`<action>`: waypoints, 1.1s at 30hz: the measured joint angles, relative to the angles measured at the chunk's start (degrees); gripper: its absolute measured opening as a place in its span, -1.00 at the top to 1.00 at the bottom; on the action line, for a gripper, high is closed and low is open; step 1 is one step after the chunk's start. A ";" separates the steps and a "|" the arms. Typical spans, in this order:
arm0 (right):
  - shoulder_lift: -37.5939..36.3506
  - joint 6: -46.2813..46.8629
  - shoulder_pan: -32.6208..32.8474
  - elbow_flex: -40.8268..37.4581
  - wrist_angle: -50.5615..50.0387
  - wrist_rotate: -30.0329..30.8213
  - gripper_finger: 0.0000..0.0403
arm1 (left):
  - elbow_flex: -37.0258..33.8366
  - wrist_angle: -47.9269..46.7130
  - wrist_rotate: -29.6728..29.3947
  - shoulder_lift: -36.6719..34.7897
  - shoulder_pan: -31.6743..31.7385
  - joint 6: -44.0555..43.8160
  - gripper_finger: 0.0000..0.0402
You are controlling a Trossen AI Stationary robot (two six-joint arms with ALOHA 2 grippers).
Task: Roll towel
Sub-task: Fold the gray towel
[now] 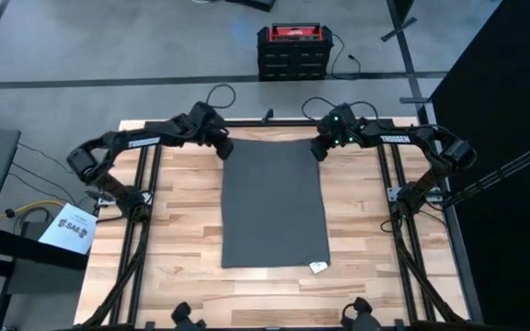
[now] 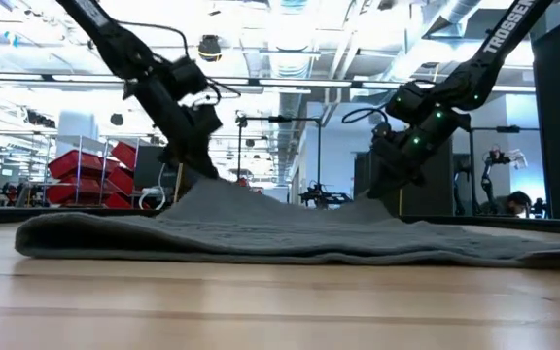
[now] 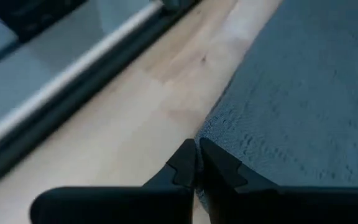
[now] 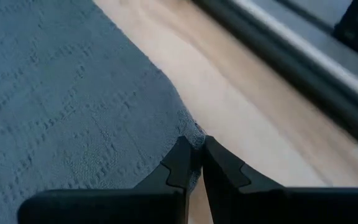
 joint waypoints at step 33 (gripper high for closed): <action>-23.79 -3.28 16.71 5.60 -24.32 -0.52 0.90 | 0.08 -26.04 -1.00 -24.66 -14.76 -4.11 0.99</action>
